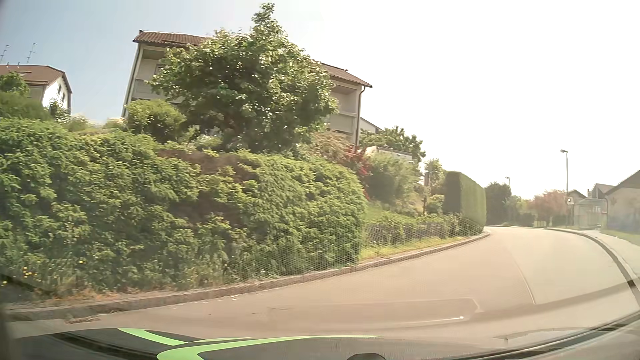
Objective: Follow the waypoints while adhering to traffic rules and regulations
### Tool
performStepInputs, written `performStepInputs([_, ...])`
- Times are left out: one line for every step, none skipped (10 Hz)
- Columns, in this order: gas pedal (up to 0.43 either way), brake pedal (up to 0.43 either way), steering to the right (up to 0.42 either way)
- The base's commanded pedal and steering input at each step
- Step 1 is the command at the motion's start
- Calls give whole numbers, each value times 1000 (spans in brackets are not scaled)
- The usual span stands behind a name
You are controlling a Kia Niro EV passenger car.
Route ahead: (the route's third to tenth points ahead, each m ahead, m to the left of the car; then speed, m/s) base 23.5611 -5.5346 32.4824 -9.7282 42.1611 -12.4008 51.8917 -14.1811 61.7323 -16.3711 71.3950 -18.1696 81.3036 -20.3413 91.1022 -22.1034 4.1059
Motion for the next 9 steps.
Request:
performStepInputs([268, 0, 465])
performStepInputs([268, 0, 465])
performStepInputs([280, 0, 464])
performStepInputs([280, 0, 460])
performStepInputs([299, 0, 452])
performStepInputs([331, 0, 440])
performStepInputs([331, 0, 421])
performStepInputs([339, 0, 406])
performStepInputs([350, 0, 377])
